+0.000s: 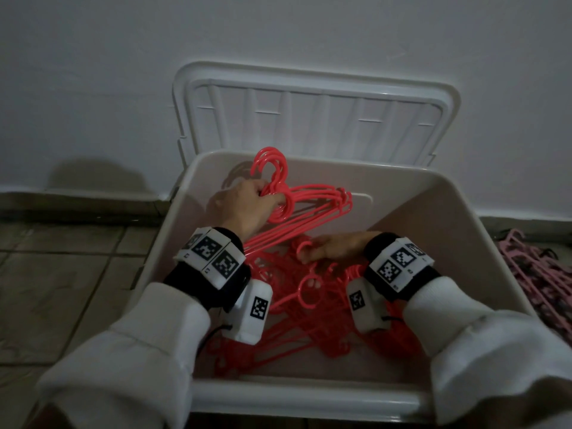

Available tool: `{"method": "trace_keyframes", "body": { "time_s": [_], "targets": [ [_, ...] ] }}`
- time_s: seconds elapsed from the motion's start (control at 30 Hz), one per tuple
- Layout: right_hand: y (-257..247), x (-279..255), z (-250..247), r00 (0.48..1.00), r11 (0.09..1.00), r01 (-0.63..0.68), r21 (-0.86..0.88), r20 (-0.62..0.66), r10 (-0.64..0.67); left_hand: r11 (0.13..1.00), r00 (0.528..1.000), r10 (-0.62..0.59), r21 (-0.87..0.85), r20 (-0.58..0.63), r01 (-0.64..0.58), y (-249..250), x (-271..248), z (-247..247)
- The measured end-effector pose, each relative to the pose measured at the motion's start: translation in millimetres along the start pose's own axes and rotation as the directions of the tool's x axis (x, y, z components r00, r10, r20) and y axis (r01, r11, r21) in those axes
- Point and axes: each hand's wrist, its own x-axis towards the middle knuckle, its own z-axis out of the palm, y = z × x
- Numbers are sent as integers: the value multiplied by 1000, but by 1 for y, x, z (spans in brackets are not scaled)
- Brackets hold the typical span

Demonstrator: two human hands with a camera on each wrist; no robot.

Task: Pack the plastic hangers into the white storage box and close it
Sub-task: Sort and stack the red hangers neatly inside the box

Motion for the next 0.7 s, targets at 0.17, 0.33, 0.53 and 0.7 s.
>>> {"method": "trace_keyframes", "body": {
  "time_s": [0.17, 0.33, 0.53, 0.7],
  "targets": [
    [11, 2, -5, 988, 999, 34, -13, 154, -32, 1000, 1000, 2, 3, 10, -2, -3, 2, 0],
    [29, 4, -13, 1000, 994, -2, 112, 29, -1, 999, 1000, -6, 41, 0, 6, -6, 4, 1],
    [36, -2, -22, 997, 934, -55, 352, -23, 67, 1000, 1000, -1, 12, 1, 1, -6, 6, 1],
    [39, -6, -24, 999, 994, 48, 95, -25, -46, 1000, 1000, 9, 6, -24, -9, -8, 8, 2]
  ]
}}
